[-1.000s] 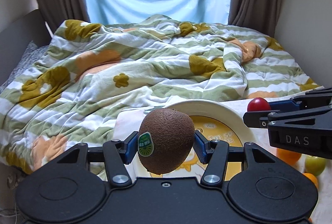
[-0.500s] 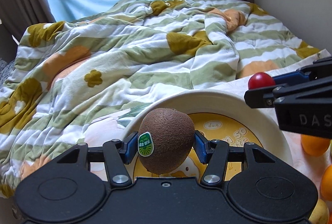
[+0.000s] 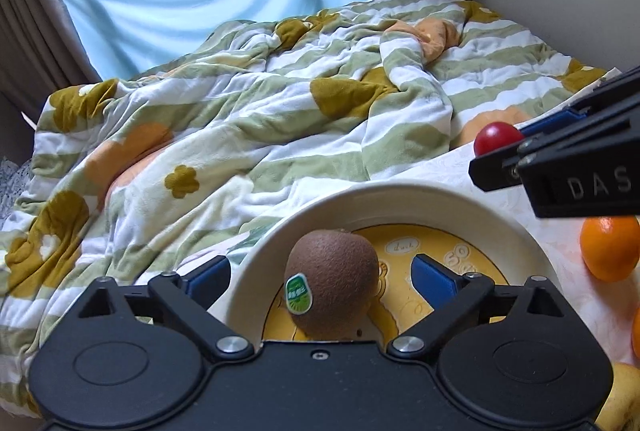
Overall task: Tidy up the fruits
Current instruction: 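Lower the kiwi into the duck bowl and open the left tool while the right carries the tomato, then lower the red tomato into the bowl beside the kiwi and open the right tool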
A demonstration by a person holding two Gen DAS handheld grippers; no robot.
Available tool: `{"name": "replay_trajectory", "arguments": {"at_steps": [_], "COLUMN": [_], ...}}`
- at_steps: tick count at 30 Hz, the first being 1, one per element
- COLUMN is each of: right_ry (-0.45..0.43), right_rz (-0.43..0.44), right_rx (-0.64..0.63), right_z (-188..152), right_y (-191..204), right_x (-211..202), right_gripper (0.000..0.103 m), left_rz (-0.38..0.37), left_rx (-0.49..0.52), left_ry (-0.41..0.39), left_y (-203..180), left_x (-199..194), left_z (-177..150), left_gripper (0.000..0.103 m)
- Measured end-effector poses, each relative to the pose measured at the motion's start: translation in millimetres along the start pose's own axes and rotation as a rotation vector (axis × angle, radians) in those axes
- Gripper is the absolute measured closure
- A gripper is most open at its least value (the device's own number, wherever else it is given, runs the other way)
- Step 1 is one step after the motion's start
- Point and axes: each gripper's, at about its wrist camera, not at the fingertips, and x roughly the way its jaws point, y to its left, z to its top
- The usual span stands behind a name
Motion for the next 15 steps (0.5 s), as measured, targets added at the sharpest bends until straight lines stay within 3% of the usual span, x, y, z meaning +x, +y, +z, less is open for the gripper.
{"name": "replay_trajectory", "arguments": {"at_steps": [9, 15], "right_ry": [0.003, 0.010], "right_rz": [0.044, 0.086], "right_rx": [-0.051, -0.115], "right_z": [0.4, -2.5], "right_y": [11.0, 27.1], "right_x": [-8.4, -1.5], "right_gripper": [0.058, 0.057], "left_rz": [-0.014, 0.015], "left_rx": [-0.165, -0.210], "left_ry": [0.039, 0.040], "left_y": [22.0, 27.5], "left_x": [-35.3, -58.2], "left_z": [-18.6, -31.7], "left_gripper": [0.004, 0.004]}}
